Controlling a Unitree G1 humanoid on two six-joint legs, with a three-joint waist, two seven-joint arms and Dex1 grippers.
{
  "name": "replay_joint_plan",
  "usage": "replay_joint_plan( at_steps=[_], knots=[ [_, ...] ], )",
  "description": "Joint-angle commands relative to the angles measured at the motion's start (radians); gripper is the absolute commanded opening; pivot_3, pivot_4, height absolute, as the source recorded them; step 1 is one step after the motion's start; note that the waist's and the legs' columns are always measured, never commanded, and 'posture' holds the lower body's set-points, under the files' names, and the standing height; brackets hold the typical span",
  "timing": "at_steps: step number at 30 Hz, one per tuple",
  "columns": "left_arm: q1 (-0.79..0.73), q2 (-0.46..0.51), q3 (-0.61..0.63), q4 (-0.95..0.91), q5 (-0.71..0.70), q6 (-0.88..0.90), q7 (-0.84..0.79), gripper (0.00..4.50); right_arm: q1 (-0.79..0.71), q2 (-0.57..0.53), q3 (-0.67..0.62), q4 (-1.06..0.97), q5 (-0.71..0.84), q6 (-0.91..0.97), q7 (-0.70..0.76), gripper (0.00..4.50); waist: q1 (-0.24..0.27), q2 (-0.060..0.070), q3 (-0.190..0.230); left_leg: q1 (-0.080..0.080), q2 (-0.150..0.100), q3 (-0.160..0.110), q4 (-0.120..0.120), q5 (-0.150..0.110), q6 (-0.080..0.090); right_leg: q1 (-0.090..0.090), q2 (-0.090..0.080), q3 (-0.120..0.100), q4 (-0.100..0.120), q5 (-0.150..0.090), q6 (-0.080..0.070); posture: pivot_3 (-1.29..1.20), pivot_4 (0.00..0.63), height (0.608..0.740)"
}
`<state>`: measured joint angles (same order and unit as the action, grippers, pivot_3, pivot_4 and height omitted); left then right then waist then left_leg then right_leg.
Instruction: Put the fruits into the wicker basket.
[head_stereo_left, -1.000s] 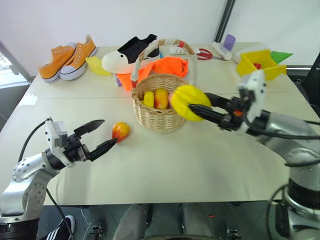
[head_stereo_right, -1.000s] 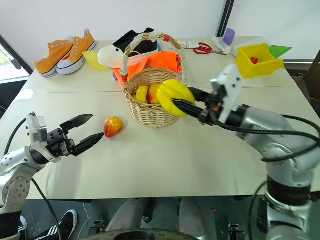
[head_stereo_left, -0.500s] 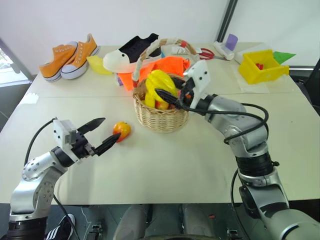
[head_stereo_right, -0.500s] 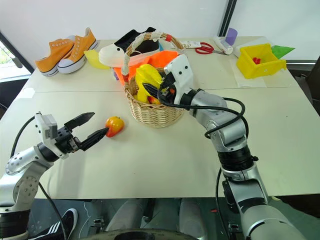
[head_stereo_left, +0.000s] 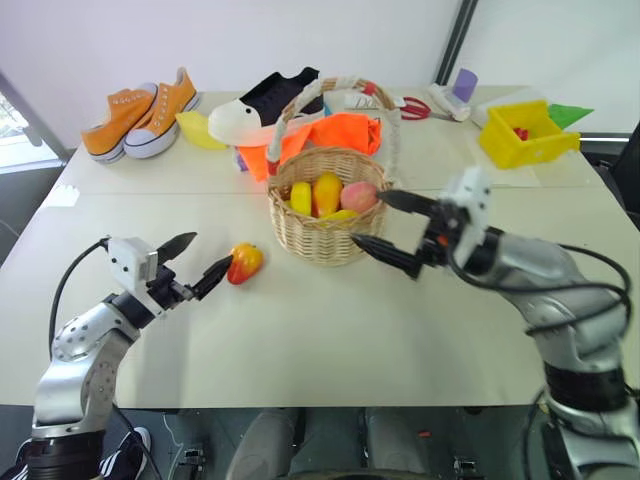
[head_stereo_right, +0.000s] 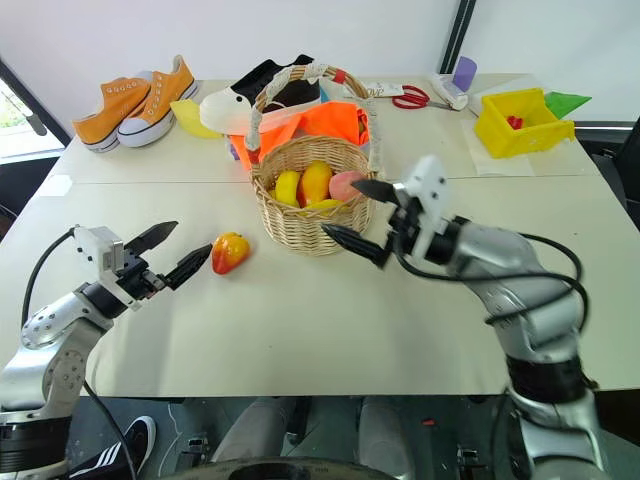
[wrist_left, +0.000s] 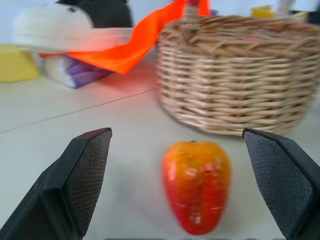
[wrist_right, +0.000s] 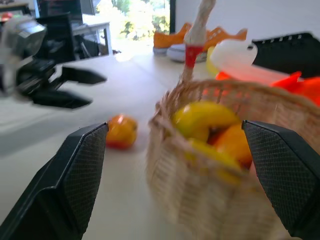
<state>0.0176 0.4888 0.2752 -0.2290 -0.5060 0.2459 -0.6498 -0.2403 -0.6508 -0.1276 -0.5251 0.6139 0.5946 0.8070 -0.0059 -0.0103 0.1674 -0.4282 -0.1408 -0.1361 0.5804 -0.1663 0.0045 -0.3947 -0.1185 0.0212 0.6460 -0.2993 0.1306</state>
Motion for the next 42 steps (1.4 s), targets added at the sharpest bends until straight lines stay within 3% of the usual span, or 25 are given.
replay_joint_plan(
  at_steps=[1, 5, 18, 21, 24, 28, 34, 37, 42],
  knots=[
    [-0.016, -0.006, -0.032, -0.048, -0.009, 0.090, 0.054, 4.50, 0.158, -0.069, -0.080, -0.099, -0.032, -0.134, 0.105, 4.46, 0.000, 0.000, 0.000, 0.000, 0.000, 0.000, 0.000, 0.000, 0.000, 0.001, 0.000, 0.000, 0.000, 0.000, 0.000, 0.00, 0.150, 0.740],
    [-0.033, -0.014, -0.081, -0.030, 0.032, 0.123, 0.085, 4.50, 0.272, -0.100, -0.069, -0.100, -0.086, -0.199, 0.123, 4.46, -0.007, 0.000, 0.000, 0.001, 0.000, 0.000, 0.000, 0.000, 0.000, 0.002, 0.000, 0.000, 0.000, 0.000, 0.000, 0.00, 0.150, 0.740],
    [-0.154, -0.012, -0.237, 0.101, 0.137, 0.185, 0.066, 4.50, 0.208, -0.087, 0.012, -0.152, -0.082, -0.169, 0.039, 4.46, 0.009, -0.001, 0.000, 0.000, 0.000, 0.000, 0.009, -0.003, 0.000, 0.002, 0.000, -0.001, 0.000, -0.002, -0.003, 0.00, 0.150, 0.740],
    [-0.157, -0.025, -0.231, 0.119, 0.146, 0.167, 0.072, 3.72, 0.185, -0.082, 0.019, -0.129, -0.089, -0.178, 0.034, 4.50, 0.016, -0.001, 0.000, 0.000, 0.000, 0.000, 0.008, -0.003, 0.000, 0.002, 0.000, -0.001, 0.000, -0.002, -0.003, 0.00, 0.150, 0.740],
    [-0.157, -0.036, -0.217, 0.113, 0.143, 0.157, 0.086, 2.35, 0.174, -0.080, 0.027, -0.108, -0.097, -0.187, 0.039, 4.50, 0.019, -0.001, 0.000, 0.000, 0.000, 0.000, 0.009, -0.003, 0.000, 0.002, 0.000, -0.001, -0.001, -0.002, -0.003, 0.00, 0.150, 0.740],
    [-0.138, -0.028, -0.176, 0.082, 0.124, 0.134, 0.080, 2.35, 0.176, -0.072, 0.041, -0.089, -0.116, -0.214, 0.044, 4.50, 0.018, -0.001, 0.000, 0.000, 0.000, 0.000, 0.009, -0.003, 0.001, 0.002, 0.000, -0.001, -0.001, -0.002, -0.003, 0.00, 0.150, 0.740],
    [-0.082, 0.008, -0.056, -0.130, -0.053, 0.154, -0.008, 2.35, 0.200, -0.035, -0.007, -0.055, -0.098, -0.238, 0.021, 4.50, 0.020, -0.001, 0.001, 0.000, 0.001, 0.000, 0.009, -0.004, 0.000, 0.001, 0.001, -0.001, 0.000, -0.002, -0.003, 0.00, 0.150, 0.740],
    [-0.193, -0.007, -0.047, -0.168, -0.140, 0.245, 0.054, 2.35, 0.183, 0.042, -0.027, -0.008, -0.113, -0.261, -0.063, 4.50, 0.028, -0.002, 0.001, 0.000, 0.000, -0.001, 0.011, -0.004, 0.000, 0.003, 0.001, -0.002, 0.000, -0.002, -0.003, 0.00, 0.150, 0.740],
    [-0.397, -0.120, -0.168, -0.114, -0.121, 0.285, 0.126, 2.35, 0.143, 0.099, 0.023, 0.014, -0.142, -0.278, -0.094, 4.50, 0.020, -0.002, 0.001, 0.000, -0.002, -0.001, 0.014, -0.004, 0.000, 0.005, 0.000, -0.002, 0.000, 0.000, 0.000, 0.00, 0.150, 0.740]
  ],
)
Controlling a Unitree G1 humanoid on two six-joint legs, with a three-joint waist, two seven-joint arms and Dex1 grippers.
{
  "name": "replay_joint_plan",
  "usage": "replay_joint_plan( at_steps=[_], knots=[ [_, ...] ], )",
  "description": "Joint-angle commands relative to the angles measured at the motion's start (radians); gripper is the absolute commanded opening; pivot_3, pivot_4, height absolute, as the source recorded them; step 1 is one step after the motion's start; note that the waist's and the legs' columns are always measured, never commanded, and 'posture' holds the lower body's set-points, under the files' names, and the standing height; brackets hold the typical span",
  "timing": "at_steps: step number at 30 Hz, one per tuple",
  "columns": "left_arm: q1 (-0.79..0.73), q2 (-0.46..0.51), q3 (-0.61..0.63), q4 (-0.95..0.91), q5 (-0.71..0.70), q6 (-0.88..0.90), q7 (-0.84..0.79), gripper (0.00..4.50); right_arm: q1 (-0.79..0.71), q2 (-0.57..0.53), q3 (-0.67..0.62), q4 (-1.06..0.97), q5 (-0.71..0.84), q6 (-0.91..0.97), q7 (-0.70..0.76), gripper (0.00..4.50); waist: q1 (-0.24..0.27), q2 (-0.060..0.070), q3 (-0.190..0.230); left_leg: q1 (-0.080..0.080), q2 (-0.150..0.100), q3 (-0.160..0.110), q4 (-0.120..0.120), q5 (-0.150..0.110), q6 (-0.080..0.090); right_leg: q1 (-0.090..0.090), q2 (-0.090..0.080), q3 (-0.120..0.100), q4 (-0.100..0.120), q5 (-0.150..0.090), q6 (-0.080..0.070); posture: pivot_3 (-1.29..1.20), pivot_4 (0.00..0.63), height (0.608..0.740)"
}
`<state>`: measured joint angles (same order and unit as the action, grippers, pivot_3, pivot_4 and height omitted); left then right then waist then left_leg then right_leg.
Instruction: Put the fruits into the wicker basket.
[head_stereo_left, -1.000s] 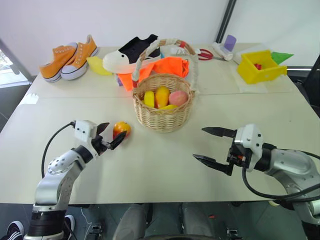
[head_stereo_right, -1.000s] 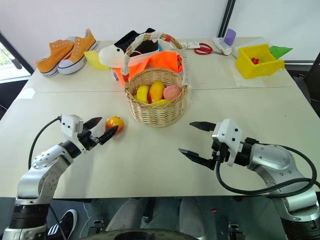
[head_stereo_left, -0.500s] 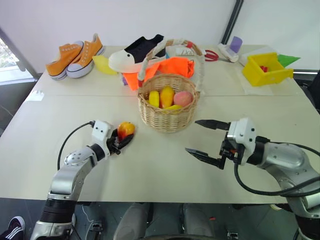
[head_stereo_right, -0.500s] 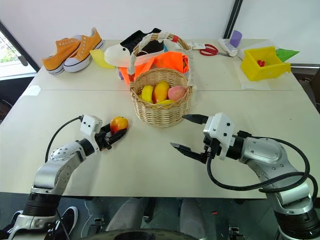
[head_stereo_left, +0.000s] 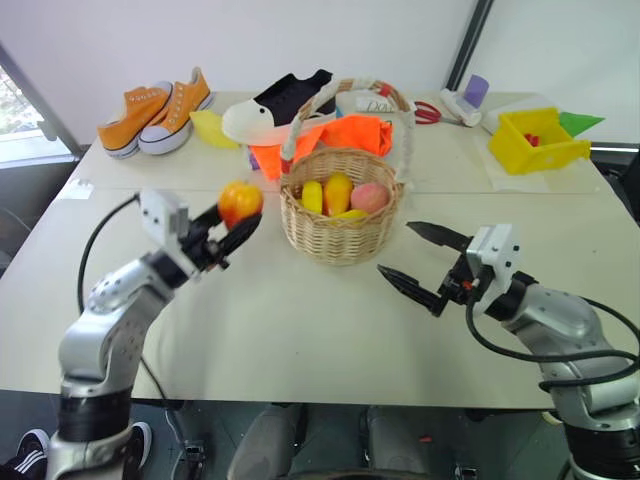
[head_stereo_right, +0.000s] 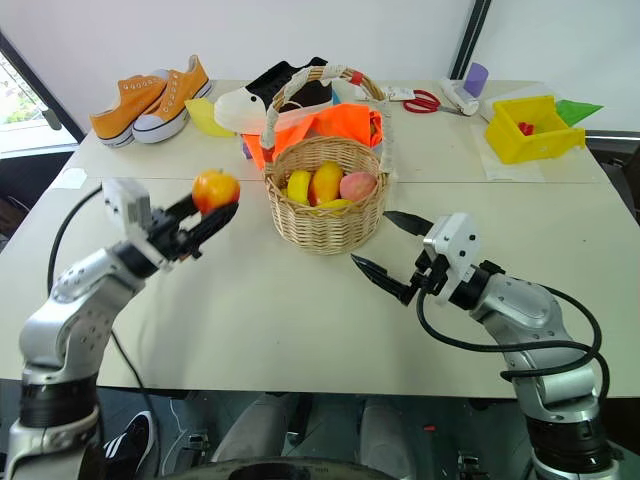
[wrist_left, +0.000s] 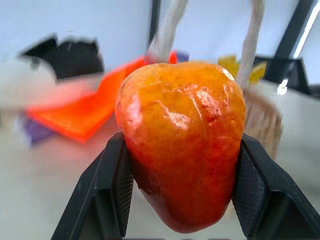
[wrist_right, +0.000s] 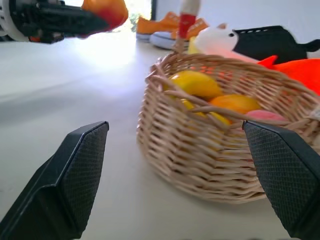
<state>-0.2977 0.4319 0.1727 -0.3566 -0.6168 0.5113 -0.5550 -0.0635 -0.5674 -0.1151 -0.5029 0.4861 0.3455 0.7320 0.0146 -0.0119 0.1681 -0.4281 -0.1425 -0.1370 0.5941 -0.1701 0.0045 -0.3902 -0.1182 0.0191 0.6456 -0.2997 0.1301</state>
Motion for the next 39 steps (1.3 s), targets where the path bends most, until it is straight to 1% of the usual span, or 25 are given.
replay_joint_plan(
  at_steps=[1, 4, 7, 10, 11, 12, 13, 14, 16, 18, 21, 23, 25, 28, 30, 32, 35, 37, 39],
  knots=[
    [-0.123, -0.095, -0.096, 0.043, -0.001, 0.018, 0.032, 2.35, -0.046, 0.023, 0.018, -0.002, -0.020, -0.032, -0.026, 4.50, 0.000, 0.000, 0.000, 0.000, 0.000, 0.000, 0.000, 0.000, 0.000, 0.000, 0.000, 0.000, 0.000, 0.000, 0.001, 0.00, 0.150, 0.740],
    [-0.211, -0.145, -0.157, 0.145, 0.079, -0.029, 0.040, 2.35, -0.070, 0.039, 0.035, 0.008, -0.034, -0.036, -0.044, 4.50, -0.005, -0.001, 0.000, 0.000, 0.000, 0.000, 0.000, 0.000, 0.000, 0.001, 0.001, -0.001, 0.002, 0.001, 0.002, 0.00, 0.150, 0.740],
    [-0.307, -0.183, -0.179, 0.282, 0.139, -0.065, 0.064, 2.35, -0.071, 0.052, 0.052, -0.007, -0.046, -0.031, -0.061, 4.50, -0.005, -0.001, 0.000, 0.000, 0.001, 0.000, -0.002, 0.001, 0.002, 0.001, 0.001, 0.000, 0.003, 0.001, 0.003, 0.00, 0.150, 0.740],
    [-0.340, -0.197, -0.184, 0.331, 0.167, -0.094, 0.056, 2.35, -0.069, 0.058, 0.057, -0.011, -0.053, -0.031, -0.078, 4.50, -0.005, -0.001, 0.001, 0.000, 0.001, 0.000, -0.002, 0.002, 0.002, 0.000, 0.002, -0.001, 0.004, 0.001, 0.003, 0.00, 0.150, 0.740],
    [-0.342, -0.196, -0.186, 0.337, 0.174, -0.102, 0.043, 3.18, -0.069, 0.057, 0.056, -0.011, -0.056, -0.031, -0.082, 4.50, -0.004, -0.001, 0.001, 0.000, 0.001, 0.000, -0.002, 0.001, 0.002, 0.000, 0.001, 0.000, 0.003, 0.001, 0.003, 0.00, 0.150, 0.740],
    [-0.340, -0.195, -0.187, 0.339, 0.180, -0.106, 0.038, 3.55, -0.068, 0.056, 0.055, -0.010, -0.058, -0.031, -0.084, 4.50, -0.004, -0.001, 0.001, -0.001, 0.001, 0.000, -0.002, 0.001, 0.002, 0.000, 0.001, -0.001, 0.003, 0.001, 0.003, 0.00, 0.150, 0.740],
    [-0.339, -0.195, -0.188, 0.339, 0.184, -0.109, 0.032, 4.09, -0.068, 0.055, 0.055, -0.010, -0.058, -0.031, -0.086, 4.50, -0.003, -0.001, 0.001, -0.001, 0.001, 0.000, -0.002, 0.001, 0.002, 0.001, 0.002, -0.001, 0.003, 0.001, 0.003, 0.00, 0.150, 0.740],
    [-0.327, -0.194, -0.189, 0.324, 0.174, -0.118, 0.006, 4.46, -0.072, 0.058, 0.051, -0.006, -0.057, -0.029, -0.093, 4.50, -0.003, -0.001, 0.001, -0.001, 0.001, 0.000, -0.002, 0.001, 0.002, 0.000, 0.002, 0.000, 0.003, 0.002, 0.003, 0.00, 0.150, 0.740],
    [-0.306, -0.202, -0.180, 0.286, 0.145, -0.113, -0.015, 4.46, -0.085, 0.064, 0.047, -0.001, -0.057, -0.024, -0.109, 4.50, -0.003, -0.001, 0.001, -0.001, 0.001, 0.000, -0.002, 0.001, 0.002, 0.001, 0.002, -0.001, 0.003, 0.002, 0.004, 0.00, 0.150, 0.740],
    [-0.282, -0.205, -0.168, 0.253, 0.145, -0.118, -0.005, 4.46, -0.107, 0.083, 0.039, 0.007, -0.050, -0.017, -0.140, 4.50, -0.005, -0.001, 0.001, -0.001, 0.001, 0.000, -0.002, 0.001, 0.002, 0.001, 0.002, 0.000, 0.003, 0.002, 0.004, 0.00, 0.150, 0.740],
    [-0.218, -0.182, -0.142, 0.184, 0.112, -0.100, -0.024, 4.46, -0.137, 0.128, 0.026, 0.033, -0.079, -0.031, -0.214, 4.50, -0.007, -0.001, 0.001, -0.001, 0.001, 0.000, -0.002, 0.001, 0.002, 0.000, 0.002, 0.000, 0.004, 0.002, 0.003, 0.00, 0.150, 0.740],
    [-0.151, -0.153, -0.128, 0.110, 0.093, -0.107, -0.051, 4.46, -0.152, 0.175, 0.026, 0.045, -0.101, -0.031, -0.283, 4.50, -0.011, -0.001, 0.001, -0.001, 0.001, 0.000, -0.002, 0.001, 0.002, 0.000, 0.002, 0.000, 0.004, 0.002, 0.003, 0.00, 0.150, 0.740],
    [-0.083, -0.126, -0.105, 0.031, 0.037, -0.070, -0.068, 4.46, -0.156, 0.211, 0.034, 0.049, -0.118, -0.032, -0.326, 4.50, -0.010, -0.001, 0.001, -0.001, 0.001, 0.000, -0.003, 0.001, 0.002, -0.001, 0.002, 0.000, 0.004, 0.002, 0.003, 0.00, 0.150, 0.740],
    [0.035, -0.073, -0.056, -0.042, 0.010, -0.057, -0.073, 4.46, -0.193, 0.247, 0.057, 0.085, -0.207, -0.023, -0.424, 4.50, -0.011, 0.000, 0.001, -0.001, 0.001, 0.000, -0.003, 0.001, 0.002, -0.004, 0.002, 0.001, 0.004, 0.002, 0.003, 0.00, 0.150, 0.740],
    [0.122, -0.031, -0.003, -0.075, 0.005, -0.084, -0.092, 4.46, -0.241, 0.270, 0.062, 0.130, -0.245, -0.003, -0.480, 4.50, -0.014, 0.000, 0.001, 0.000, 0.001, 0.000, -0.003, 0.001, 0.001, -0.004, 0.002, 0.002, 0.004, 0.002, 0.003, 0.00, 0.150, 0.740],
    [0.190, -0.002, 0.067, -0.108, -0.040, -0.099, -0.116, 4.46, -0.282, 0.287, 0.063, 0.175, -0.252, 0.019, -0.499, 4.50, -0.019, 0.001, 0.001, 0.001, 0.001, 0.000, -0.003, 0.001, 0.000, -0.004, 0.003, 0.002, 0.004, 0.002, 0.002, 0.00, 0.150, 0.740],
    [0.305, 0.064, 0.166, -0.139, -0.083, -0.132, -0.202, 4.46, -0.343, 0.291, 0.074, 0.249, -0.270, 0.010, -0.493, 4.50, -0.026, 0.001, 0.001, 0.001, 0.001, 0.000, -0.003, 0.001, -0.001, -0.004, 0.002, 0.002, 0.004, 0.000, -0.001, 0.00, 0.150, 0.740],
    [0.387, 0.104, 0.221, -0.134, -0.091, -0.151, -0.254, 4.46, -0.397, 0.298, 0.079, 0.305, -0.270, 0.006, -0.483, 4.50, -0.026, 0.001, 0.001, 0.001, 0.001, 0.000, -0.003, 0.001, -0.001, -0.004, 0.002, 0.002, 0.004, 0.000, -0.001, 0.00, 0.150, 0.740],
    [0.437, 0.117, 0.262, -0.111, -0.084, -0.183, -0.274, 4.46, -0.439, 0.300, 0.087, 0.357, -0.283, -0.008, -0.476, 4.50, -0.028, 0.002, 0.002, 0.001, 0.001, 0.000, -0.003, 0.001, -0.001, -0.004, 0.002, 0.002, 0.004, 0.000, -0.002, 0.00, 0.150, 0.740]
  ],
)
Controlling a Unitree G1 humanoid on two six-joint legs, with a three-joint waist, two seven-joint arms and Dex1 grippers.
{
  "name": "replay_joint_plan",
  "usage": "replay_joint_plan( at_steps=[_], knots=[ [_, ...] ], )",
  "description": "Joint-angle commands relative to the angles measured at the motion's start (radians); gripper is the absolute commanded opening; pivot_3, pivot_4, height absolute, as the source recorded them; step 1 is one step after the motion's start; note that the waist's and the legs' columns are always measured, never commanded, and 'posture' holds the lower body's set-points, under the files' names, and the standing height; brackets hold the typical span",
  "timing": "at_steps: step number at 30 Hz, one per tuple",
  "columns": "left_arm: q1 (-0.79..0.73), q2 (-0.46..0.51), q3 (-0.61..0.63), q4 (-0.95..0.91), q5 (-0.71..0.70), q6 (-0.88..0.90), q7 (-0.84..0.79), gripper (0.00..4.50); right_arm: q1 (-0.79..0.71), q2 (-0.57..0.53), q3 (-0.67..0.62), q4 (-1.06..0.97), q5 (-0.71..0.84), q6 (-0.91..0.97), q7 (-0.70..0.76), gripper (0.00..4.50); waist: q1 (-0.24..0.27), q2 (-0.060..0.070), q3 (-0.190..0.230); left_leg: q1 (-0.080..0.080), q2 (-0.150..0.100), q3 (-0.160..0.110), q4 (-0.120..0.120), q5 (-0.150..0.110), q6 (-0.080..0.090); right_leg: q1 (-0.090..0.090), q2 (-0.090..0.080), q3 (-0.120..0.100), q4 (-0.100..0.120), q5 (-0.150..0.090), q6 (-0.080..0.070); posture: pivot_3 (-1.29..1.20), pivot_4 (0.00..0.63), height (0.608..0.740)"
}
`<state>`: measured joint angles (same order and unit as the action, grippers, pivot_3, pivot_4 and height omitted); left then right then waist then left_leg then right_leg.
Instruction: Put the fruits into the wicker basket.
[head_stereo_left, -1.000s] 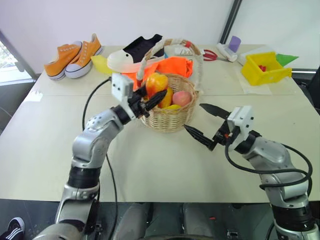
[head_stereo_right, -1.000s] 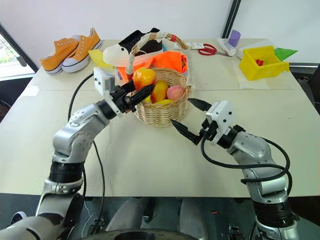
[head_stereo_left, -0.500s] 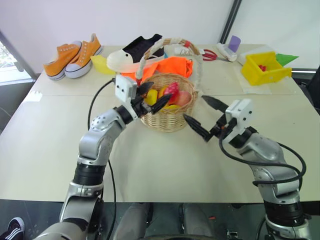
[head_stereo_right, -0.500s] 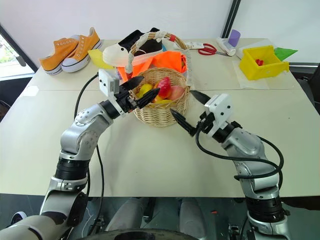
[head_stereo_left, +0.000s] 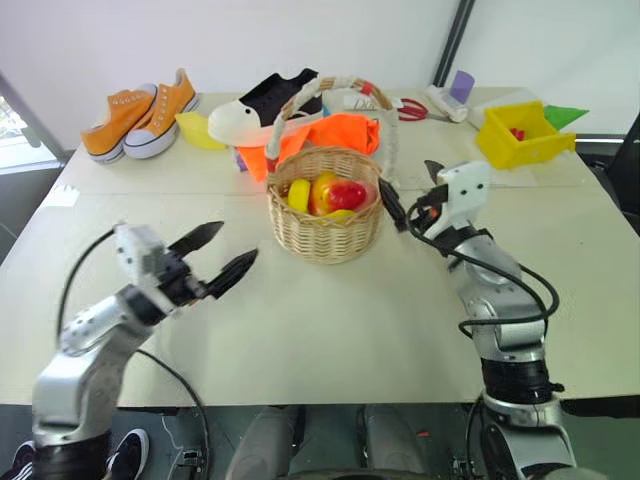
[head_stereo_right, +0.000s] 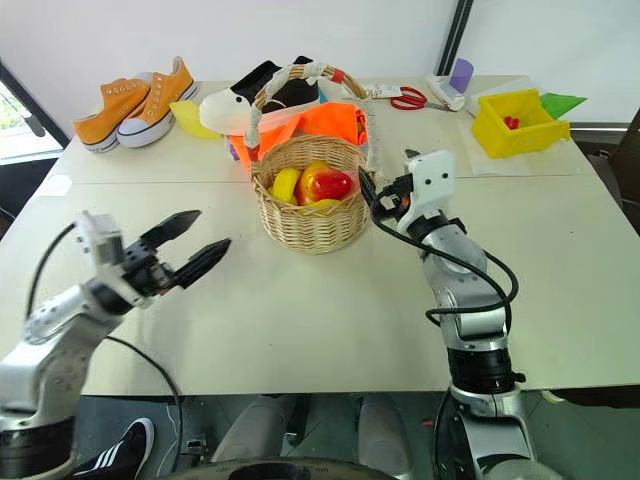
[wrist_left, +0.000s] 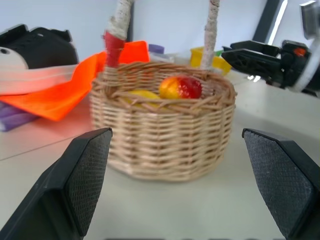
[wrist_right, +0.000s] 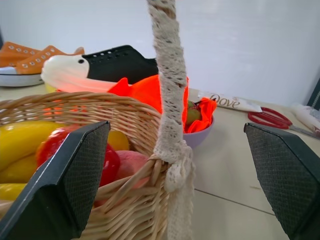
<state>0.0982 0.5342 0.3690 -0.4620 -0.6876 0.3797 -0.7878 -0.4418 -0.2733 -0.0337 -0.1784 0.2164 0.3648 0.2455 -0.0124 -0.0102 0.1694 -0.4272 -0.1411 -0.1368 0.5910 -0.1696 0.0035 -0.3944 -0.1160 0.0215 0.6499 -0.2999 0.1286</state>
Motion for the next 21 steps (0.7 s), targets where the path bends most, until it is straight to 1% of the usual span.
replay_joint_plan(
  at_steps=[1, 4, 8, 11, 15, 16, 18, 21],
  knots=[
    [0.057, 0.015, 0.078, 0.004, -0.013, -0.060, -0.044, 4.46, -0.077, 0.006, 0.008, 0.055, -0.021, -0.033, 0.011, 4.50, 0.000, 0.000, 0.000, 0.000, 0.000, 0.000, 0.000, 0.000, 0.000, 0.000, 0.000, 0.000, 0.000, 0.000, 0.000, 0.00, 0.150, 0.740],
    [0.093, -0.001, 0.115, 0.040, -0.005, -0.111, -0.050, 4.46, -0.144, 0.013, 0.021, 0.153, -0.044, -0.071, 0.022, 4.50, 0.000, 0.000, 0.000, 0.000, 0.000, 0.000, 0.000, 0.000, 0.000, 0.000, 0.000, 0.000, 0.000, 0.000, 0.000, 0.00, 0.150, 0.740],
    [0.133, -0.014, 0.130, 0.054, 0.002, -0.160, -0.055, 4.46, -0.200, 0.025, 0.025, 0.250, -0.065, -0.092, 0.023, 4.50, 0.001, 0.000, 0.000, 0.000, 0.000, 0.000, 0.000, 0.000, 0.000, 0.000, 0.000, 0.000, 0.000, 0.000, 0.000, 0.00, 0.150, 0.740],
    [0.162, -0.017, 0.145, 0.054, -0.013, -0.177, -0.062, 4.50, -0.220, 0.025, 0.020, 0.293, -0.074, -0.104, 0.021, 3.60, -0.001, 0.000, 0.000, 0.000, 0.000, 0.000, -0.001, 0.000, 0.000, 0.000, 0.000, 0.000, 0.000, 0.000, 0.000, 0.00, 0.150, 0.740],
    [0.165, -0.013, 0.143, 0.056, -0.020, -0.188, -0.060, 4.50, -0.220, 0.025, 0.006, 0.302, -0.076, -0.123, 0.017, 1.57, -0.001, 0.001, 0.000, 0.000, 0.000, 0.000, -0.001, 0.000, 0.000, -0.001, 0.000, 0.000, 0.000, 0.000, 0.000, 0.00, 0.150, 0.740],
    [0.159, -0.012, 0.138, 0.058, -0.020, -0.188, -0.059, 4.50, -0.218, 0.023, 0.003, 0.301, -0.073, -0.124, 0.019, 0.97, 0.000, 0.001, 0.000, 0.000, 0.000, 0.000, -0.001, 0.000, 0.000, -0.001, 0.000, 0.000, 0.000, 0.000, 0.000, 0.00, 0.150, 0.740],
    [0.147, -0.011, 0.130, 0.062, -0.019, -0.189, -0.058, 4.50, -0.215, 0.018, -0.003, 0.297, -0.072, -0.127, 0.019, 0.19, 0.000, 0.001, 0.000, 0.000, 0.000, 0.000, -0.001, 0.000, 0.000, -0.001, 0.000, 0.000, 0.000, 0.000, 0.000, 0.00, 0.150, 0.740],
    [0.106, -0.013, 0.102, 0.070, -0.027, -0.181, -0.063, 4.50, -0.204, -0.018, -0.038, 0.284, -0.075, -0.133, 0.013, 0.19, 0.003, 0.001, 0.000, 0.000, 0.000, 0.000, -0.001, 0.000, 0.000, -0.001, 0.000, 0.000, 0.000, 0.000, 0.000, 0.00, 0.150, 0.740]
  ],
)
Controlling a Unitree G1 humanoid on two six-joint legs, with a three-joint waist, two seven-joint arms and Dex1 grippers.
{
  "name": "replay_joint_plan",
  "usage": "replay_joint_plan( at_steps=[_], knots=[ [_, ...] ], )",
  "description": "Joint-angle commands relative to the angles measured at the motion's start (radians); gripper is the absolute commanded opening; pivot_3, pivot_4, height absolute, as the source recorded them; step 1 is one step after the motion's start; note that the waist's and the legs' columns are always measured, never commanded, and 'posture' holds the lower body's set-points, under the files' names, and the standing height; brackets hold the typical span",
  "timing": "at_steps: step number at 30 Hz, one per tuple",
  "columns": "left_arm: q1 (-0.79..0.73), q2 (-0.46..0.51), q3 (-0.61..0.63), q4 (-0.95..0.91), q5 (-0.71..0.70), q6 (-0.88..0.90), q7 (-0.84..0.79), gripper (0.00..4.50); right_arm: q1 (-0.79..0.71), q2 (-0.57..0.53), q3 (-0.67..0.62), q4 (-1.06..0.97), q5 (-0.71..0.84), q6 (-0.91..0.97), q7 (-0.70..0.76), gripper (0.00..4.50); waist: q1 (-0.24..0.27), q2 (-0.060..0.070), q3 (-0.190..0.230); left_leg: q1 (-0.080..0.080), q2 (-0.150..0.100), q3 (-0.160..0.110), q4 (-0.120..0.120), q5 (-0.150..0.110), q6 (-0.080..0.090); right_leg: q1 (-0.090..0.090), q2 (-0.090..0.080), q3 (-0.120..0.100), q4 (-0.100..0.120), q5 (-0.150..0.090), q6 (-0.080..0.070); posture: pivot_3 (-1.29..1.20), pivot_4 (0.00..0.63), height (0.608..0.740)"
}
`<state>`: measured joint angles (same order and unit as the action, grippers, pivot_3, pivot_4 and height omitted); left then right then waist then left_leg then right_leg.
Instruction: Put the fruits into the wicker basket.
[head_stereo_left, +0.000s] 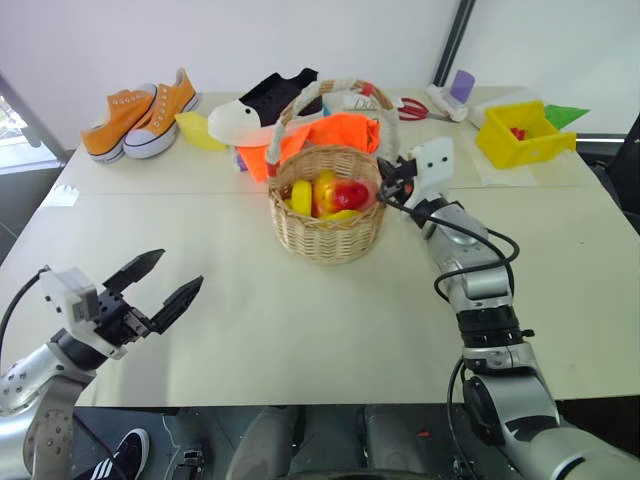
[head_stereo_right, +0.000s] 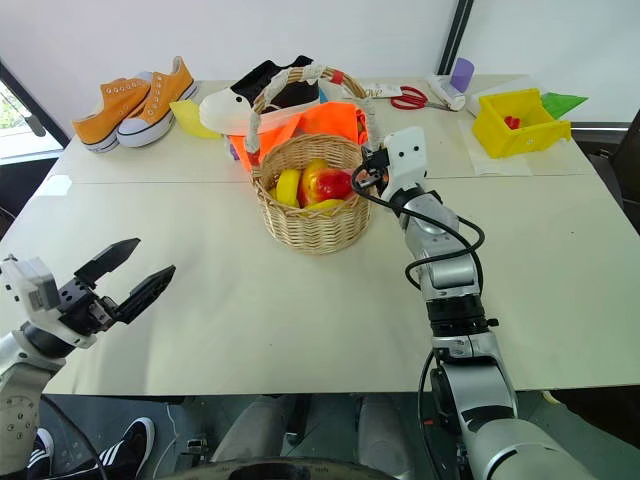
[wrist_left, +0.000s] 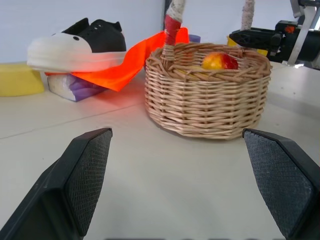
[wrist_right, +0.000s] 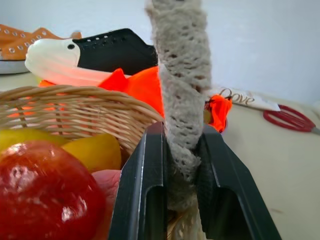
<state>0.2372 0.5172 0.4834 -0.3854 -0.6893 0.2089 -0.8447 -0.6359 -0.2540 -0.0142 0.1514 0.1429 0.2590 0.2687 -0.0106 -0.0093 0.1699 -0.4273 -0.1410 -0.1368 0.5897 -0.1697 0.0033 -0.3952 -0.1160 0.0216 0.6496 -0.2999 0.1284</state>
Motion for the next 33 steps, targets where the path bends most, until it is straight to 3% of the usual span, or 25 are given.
replay_joint_plan(
  at_steps=[1, 14, 20, 28, 33],
  knots=[
    [-0.045, 0.005, -0.024, -0.002, -0.024, -0.008, -0.013, 4.50, -0.002, -0.054, -0.073, -0.054, 0.000, -0.025, -0.011, 0.19, 0.002, 0.000, 0.000, 0.000, 0.000, 0.000, 0.000, 0.000, 0.000, 0.000, 0.000, 0.000, 0.000, 0.000, 0.000, 0.00, 0.150, 0.740],
    [-0.328, 0.000, -0.226, 0.169, 0.007, 0.012, -0.095, 4.50, 0.336, -0.380, -0.457, -0.205, 0.079, 0.038, 0.032, 0.19, 0.023, 0.001, 0.001, 0.000, -0.001, 0.001, -0.001, 0.000, 0.001, 0.002, -0.002, 0.000, -0.002, 0.000, 0.001, 0.00, 0.150, 0.740],
    [-0.420, -0.008, -0.292, 0.263, 0.024, 0.009, -0.162, 4.50, 0.430, -0.416, -0.584, -0.183, 0.080, 0.011, -0.015, 0.19, 0.022, 0.003, 0.000, 0.000, -0.001, 0.001, 0.000, 0.000, 0.001, 0.004, -0.002, 0.000, -0.002, 0.000, 0.001, 0.00, 0.150, 0.740],
    [-0.431, 0.022, -0.312, 0.277, 0.019, 0.042, -0.248, 4.50, 0.442, -0.397, -0.569, -0.190, 0.073, -0.001, -0.060, 0.19, 0.021, 0.003, 0.000, 0.000, -0.001, 0.001, 0.000, 0.001, 0.003, 0.004, -0.002, 0.000, -0.002, 0.000, 0.000, 0.00, 0.150, 0.740],
    [-0.421, 0.020, -0.316, 0.267, 0.023, 0.038, -0.259, 4.50, 0.426, -0.389, -0.550, -0.185, 0.070, 0.001, -0.075, 2.62, 0.021, 0.003, 0.000, 0.000, -0.001, 0.001, 0.001, 0.001, 0.003, 0.004, -0.002, 0.000, -0.002, 0.000, 0.000, 0.00, 0.150, 0.740]
  ],
)
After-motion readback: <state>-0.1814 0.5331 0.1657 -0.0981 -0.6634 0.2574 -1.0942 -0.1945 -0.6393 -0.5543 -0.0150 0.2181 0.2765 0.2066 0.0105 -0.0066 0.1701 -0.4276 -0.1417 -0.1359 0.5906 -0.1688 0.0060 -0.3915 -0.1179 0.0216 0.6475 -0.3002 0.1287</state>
